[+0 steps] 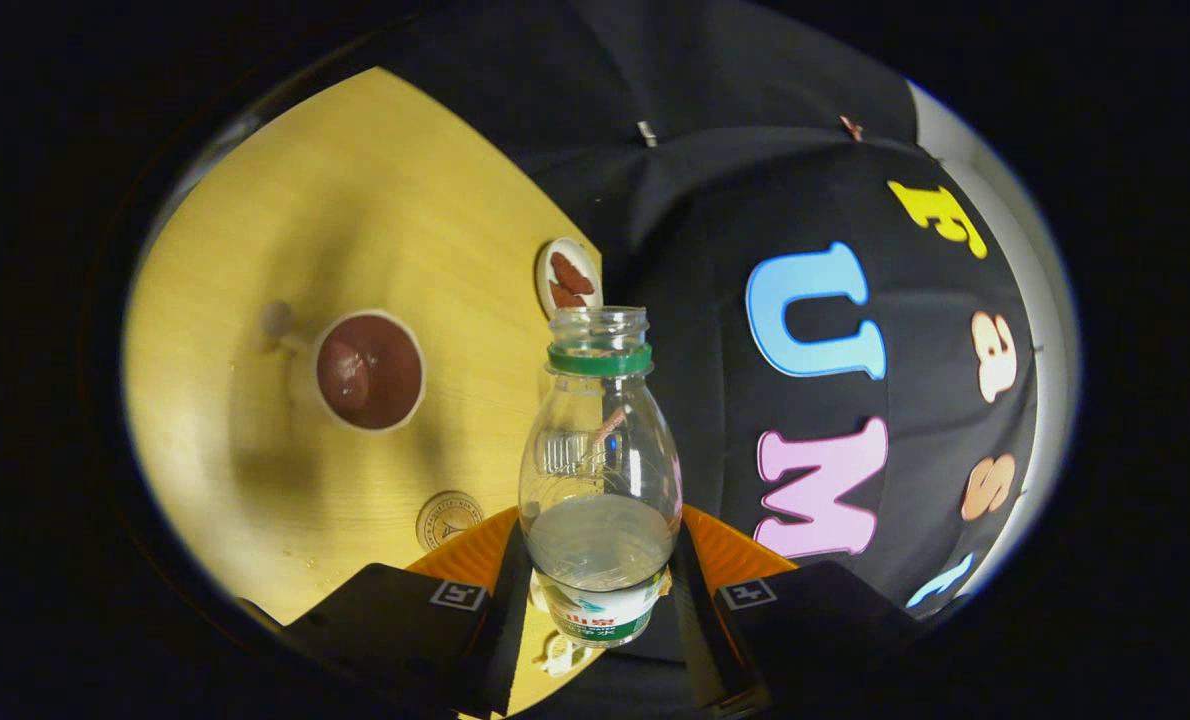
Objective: Take the bottle from table, then pour the juice into the cup, finally place the bottle on the coaster
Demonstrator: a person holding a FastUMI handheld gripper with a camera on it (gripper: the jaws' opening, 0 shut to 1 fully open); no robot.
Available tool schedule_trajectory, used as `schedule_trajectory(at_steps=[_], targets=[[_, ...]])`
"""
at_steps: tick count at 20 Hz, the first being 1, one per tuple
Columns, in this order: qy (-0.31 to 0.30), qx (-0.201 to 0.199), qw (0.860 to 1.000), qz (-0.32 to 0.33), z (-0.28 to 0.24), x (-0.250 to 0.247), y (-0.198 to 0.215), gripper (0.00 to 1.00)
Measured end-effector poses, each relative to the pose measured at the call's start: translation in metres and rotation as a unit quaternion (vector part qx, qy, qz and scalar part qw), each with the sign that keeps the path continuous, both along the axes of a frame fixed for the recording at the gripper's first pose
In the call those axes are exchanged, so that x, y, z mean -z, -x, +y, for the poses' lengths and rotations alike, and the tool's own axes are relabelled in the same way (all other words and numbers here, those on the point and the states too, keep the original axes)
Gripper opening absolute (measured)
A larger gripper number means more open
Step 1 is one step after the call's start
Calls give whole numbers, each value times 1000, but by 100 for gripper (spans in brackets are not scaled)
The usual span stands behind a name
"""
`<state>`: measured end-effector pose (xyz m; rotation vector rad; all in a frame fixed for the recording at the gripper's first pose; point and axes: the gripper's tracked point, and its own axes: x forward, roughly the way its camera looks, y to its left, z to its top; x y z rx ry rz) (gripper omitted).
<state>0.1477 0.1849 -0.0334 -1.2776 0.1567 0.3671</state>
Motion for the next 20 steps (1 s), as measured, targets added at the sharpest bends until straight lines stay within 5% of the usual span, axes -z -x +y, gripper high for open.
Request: schedule_trajectory(at_steps=[8,20], targets=[[-244,25,969,24,-6,-30,4,69],[-472,41,878,68,-19,16,-33,69]])
